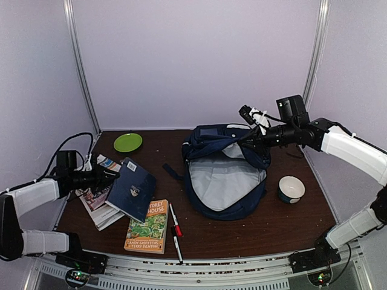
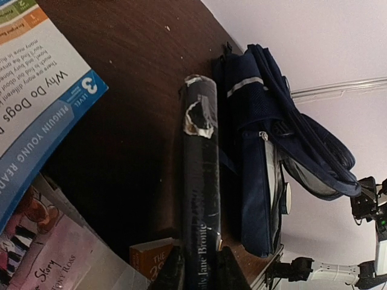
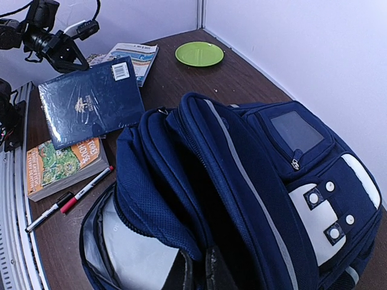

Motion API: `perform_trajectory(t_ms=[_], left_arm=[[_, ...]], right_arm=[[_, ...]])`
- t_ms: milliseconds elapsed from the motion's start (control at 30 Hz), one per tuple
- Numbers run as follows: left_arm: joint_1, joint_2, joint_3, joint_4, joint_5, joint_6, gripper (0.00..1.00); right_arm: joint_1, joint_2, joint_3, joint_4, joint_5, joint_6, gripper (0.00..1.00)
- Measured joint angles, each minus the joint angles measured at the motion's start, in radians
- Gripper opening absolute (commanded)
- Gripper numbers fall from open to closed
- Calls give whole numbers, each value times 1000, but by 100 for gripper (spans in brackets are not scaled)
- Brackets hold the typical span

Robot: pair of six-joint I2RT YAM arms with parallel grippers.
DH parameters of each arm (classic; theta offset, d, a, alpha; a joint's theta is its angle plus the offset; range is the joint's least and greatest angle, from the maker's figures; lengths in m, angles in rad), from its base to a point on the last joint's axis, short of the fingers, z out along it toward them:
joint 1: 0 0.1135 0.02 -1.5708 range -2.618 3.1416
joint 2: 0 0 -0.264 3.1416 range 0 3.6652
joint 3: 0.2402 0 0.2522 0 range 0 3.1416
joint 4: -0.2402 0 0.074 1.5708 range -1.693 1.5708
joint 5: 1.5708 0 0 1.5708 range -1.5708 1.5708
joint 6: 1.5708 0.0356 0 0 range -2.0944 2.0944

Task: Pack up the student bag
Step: Place the book in the book, then pick up the book from the book.

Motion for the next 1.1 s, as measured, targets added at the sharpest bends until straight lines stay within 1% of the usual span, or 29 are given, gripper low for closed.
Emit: perform_trajectory(t_ms=[300,400,433,533,600,700,733,867,967,1100], left_arm=[[-5,11,-44,-3,24,20,0],[-7,-22,-68,-55,6,24,0],[-8,-29,-66,-84,-6,27,4],[-10,-45,-55,-189,-66,45,30],[-11,-71,-55,-262,-113,55,41],[-14,-132,-55,-361,-164,59,52],[-14,-160,-57,-384,-172,53,55],[-16,-320,-84,-461,-195,19,60],[-41,-443,-109,-543,-213,-17,63],[-90,-483,-109,-634,-238,-37,66]], right_arm=[[0,17,0,1,-9,8,0],[0,19,0,1,-12,8,0],[0,19,0,1,-13,8,0],[0,19,0,1,-14,10,0],[0,19,0,2,-15,11,0],[0,19,0,2,-16,11,0],[0,19,0,2,-16,11,0],[0,19,0,5,-16,14,0],[0,19,0,6,-19,14,0],[0,19,0,7,-20,16,0]])
